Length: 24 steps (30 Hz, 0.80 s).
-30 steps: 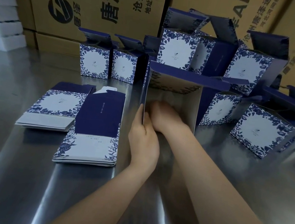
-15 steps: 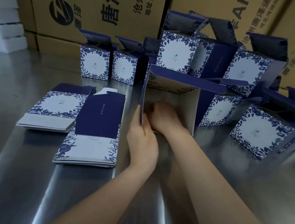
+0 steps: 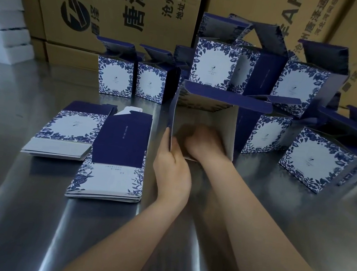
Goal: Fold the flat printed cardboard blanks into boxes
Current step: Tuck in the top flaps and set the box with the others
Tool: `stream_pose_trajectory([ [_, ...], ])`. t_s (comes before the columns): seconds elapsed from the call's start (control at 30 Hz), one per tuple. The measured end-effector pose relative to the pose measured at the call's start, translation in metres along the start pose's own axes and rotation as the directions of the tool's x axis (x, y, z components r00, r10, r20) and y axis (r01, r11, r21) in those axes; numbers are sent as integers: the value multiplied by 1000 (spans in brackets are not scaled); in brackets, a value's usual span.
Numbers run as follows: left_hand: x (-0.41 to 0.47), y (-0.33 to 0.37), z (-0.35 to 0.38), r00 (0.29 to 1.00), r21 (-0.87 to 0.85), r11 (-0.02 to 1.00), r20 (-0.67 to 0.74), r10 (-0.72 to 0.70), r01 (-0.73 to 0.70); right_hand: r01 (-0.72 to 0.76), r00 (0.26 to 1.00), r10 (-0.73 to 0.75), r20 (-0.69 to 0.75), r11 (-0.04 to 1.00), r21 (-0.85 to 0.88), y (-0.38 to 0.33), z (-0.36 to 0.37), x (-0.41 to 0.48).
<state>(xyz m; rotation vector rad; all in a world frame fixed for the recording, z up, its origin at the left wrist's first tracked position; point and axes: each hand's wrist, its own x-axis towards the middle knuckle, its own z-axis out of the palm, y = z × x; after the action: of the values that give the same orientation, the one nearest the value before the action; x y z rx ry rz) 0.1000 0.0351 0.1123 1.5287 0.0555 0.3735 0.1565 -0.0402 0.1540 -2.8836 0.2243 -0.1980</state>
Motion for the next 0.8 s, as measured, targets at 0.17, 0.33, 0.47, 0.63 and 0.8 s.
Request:
stream_pose_trajectory([
  [0.17,1,-1,-1,1000,-4,1000,8,4,-4,71,997,-71,7,997,7,-4,4,-3],
  [0.33,3,-5,0,1000,24,1000,15,-2,1,67,980,-69,188,998,16,-2,4,3],
  [0.47,6,-8,1,999,69,996,23,48,-50,70,979,-76,187,997,40,-6,0,1],
  [0.63,12,-8,-1,983,120,976,12,183,-183,153,983,-101,-156,917,369,-16,-9,-16],
  [0.8,20,-9,-7,964,136,955,15,264,-263,633,653,-200,-731,673,382,-24,-33,-53],
])
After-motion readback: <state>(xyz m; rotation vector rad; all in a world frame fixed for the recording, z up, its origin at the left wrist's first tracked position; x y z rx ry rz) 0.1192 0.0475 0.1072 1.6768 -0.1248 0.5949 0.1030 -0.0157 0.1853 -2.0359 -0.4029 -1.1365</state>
